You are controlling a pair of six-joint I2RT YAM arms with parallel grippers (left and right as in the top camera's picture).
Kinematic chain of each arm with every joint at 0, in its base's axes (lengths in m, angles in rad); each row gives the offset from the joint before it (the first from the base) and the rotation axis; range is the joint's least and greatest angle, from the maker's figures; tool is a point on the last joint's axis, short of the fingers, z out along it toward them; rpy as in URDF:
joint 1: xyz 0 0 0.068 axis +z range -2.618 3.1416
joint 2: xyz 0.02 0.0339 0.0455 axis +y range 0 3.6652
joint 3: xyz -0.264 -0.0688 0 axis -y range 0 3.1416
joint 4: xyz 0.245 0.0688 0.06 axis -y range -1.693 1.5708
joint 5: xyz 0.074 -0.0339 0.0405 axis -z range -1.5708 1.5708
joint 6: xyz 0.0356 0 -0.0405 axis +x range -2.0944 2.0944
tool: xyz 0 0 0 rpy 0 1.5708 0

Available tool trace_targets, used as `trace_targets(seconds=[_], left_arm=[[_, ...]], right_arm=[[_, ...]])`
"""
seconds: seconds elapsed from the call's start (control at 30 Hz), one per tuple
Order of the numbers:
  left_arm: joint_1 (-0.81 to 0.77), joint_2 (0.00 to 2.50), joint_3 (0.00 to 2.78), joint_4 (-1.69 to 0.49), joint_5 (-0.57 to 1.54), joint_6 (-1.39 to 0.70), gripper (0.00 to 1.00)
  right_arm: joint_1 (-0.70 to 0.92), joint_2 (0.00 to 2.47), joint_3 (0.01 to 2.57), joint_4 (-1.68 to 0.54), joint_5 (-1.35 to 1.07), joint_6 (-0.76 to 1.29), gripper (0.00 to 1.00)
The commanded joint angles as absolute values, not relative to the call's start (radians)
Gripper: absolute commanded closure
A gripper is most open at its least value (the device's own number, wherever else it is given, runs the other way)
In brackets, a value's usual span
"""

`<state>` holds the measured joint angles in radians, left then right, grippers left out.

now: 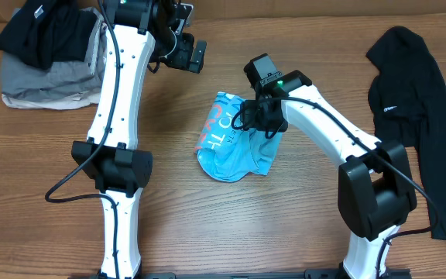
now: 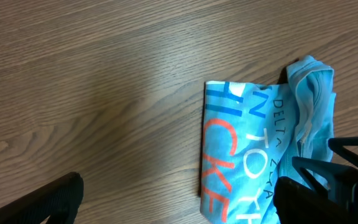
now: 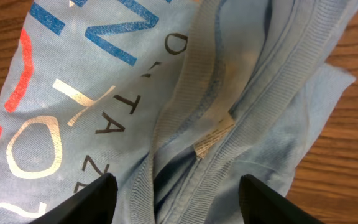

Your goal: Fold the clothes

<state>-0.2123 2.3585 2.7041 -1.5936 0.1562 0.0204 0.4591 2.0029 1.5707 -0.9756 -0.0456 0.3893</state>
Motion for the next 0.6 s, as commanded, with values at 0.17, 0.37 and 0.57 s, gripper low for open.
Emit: trace_targets(seconds=[0.17,0.37,0.57], left_arm=[[-0.209,2.351,2.711,-1.587,0.146,0.004,0.0],[-0.209,2.351,2.711,-1.584,0.146,0.004,0.0],[-0.209,2.351,2.711,-1.584,0.146,0.004,0.0]], right_arm=[[0.456,2.008,1.57,-0.948,-0.081,0.386,0.42],[0.457,2.04,1.57,-0.921,-0.113,0.386,0.46],[0.459,2.082,1.57,-0.918,-0.118,0.386,0.56]])
